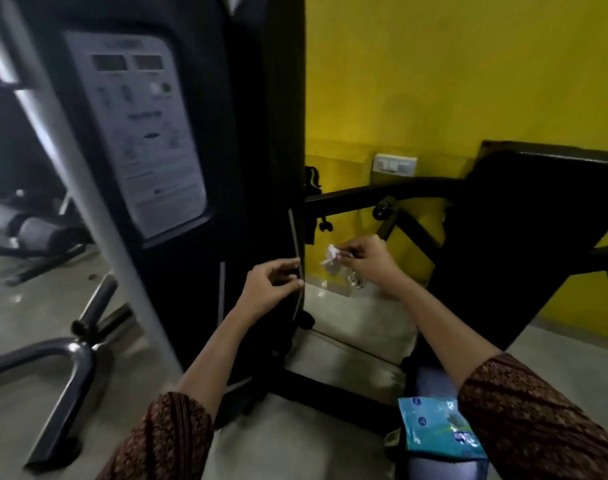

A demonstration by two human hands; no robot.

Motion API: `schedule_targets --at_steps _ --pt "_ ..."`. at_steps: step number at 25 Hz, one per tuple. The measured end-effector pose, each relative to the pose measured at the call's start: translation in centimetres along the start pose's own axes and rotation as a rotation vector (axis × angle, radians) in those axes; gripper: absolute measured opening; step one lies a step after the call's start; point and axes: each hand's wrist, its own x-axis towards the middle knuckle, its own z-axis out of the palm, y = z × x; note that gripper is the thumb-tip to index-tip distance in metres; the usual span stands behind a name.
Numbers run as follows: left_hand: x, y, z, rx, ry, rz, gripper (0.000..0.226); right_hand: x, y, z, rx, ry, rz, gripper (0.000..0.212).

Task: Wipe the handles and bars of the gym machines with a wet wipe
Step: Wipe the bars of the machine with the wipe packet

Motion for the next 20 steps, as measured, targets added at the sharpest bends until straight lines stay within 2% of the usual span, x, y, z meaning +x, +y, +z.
schedule_targets --at_steps 8,14,20 --pt "14.8 -3.2 4.7 -0.092 -0.258 0.088 0.043 6.6 5.2 -2.2 -0.125 0.192 0.196 0.023" --pt "25.2 -5.3 6.9 -0.114 -0.448 0.137 0.041 11.7 7.9 -2.4 -0.098 0.38 0.365 0.026" --pt "30.6 -7.1 10.4 -0.139 -0.574 0.151 0.041 13.1 11.2 -3.3 -0.124 0.516 0.469 0.025"
